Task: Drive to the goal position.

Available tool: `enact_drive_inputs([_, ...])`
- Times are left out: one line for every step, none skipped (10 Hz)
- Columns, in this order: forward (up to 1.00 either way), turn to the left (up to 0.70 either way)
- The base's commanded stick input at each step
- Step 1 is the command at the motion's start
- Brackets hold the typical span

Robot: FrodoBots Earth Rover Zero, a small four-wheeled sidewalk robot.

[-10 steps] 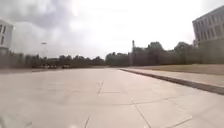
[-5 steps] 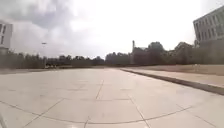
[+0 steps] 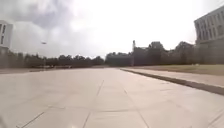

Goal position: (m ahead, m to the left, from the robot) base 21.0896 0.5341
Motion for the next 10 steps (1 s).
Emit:
enact_drive_inputs([1.0, 0.0])
enact_drive_inputs([1.0, 0.0])
enact_drive_inputs([1.0, 0.0])
enact_drive_inputs([1.0, 0.0])
enact_drive_inputs([1.0, 0.0])
enact_drive_inputs([1.0, 0.0])
enact_drive_inputs([1.0, 0.0])
enact_drive_inputs([1.0, 0.0])
enact_drive_inputs([1.0, 0.0])
enact_drive_inputs([1.0, 0.0])
